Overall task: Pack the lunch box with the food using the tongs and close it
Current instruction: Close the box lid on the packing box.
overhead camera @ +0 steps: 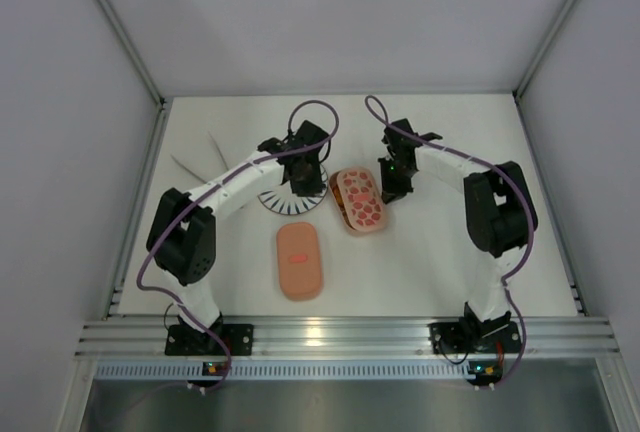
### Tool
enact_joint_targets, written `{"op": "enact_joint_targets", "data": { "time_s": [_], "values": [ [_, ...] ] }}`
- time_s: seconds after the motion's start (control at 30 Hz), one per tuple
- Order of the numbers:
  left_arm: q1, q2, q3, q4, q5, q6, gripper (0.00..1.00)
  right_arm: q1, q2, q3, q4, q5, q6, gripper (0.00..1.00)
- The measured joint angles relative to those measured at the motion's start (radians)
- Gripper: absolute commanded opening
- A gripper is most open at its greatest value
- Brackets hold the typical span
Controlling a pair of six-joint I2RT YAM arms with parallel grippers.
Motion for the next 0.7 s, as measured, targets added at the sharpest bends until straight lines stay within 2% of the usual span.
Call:
{"op": "enact_joint_targets", "data": {
  "time_s": [0.7],
  "values": [
    [-0.006, 0.076, -0.011, 0.014, 0.04, 0.0, 0.19, 0.018, 0.055, 0.167, -0.013, -0.029, 0.009, 0.14]
  ]
}}
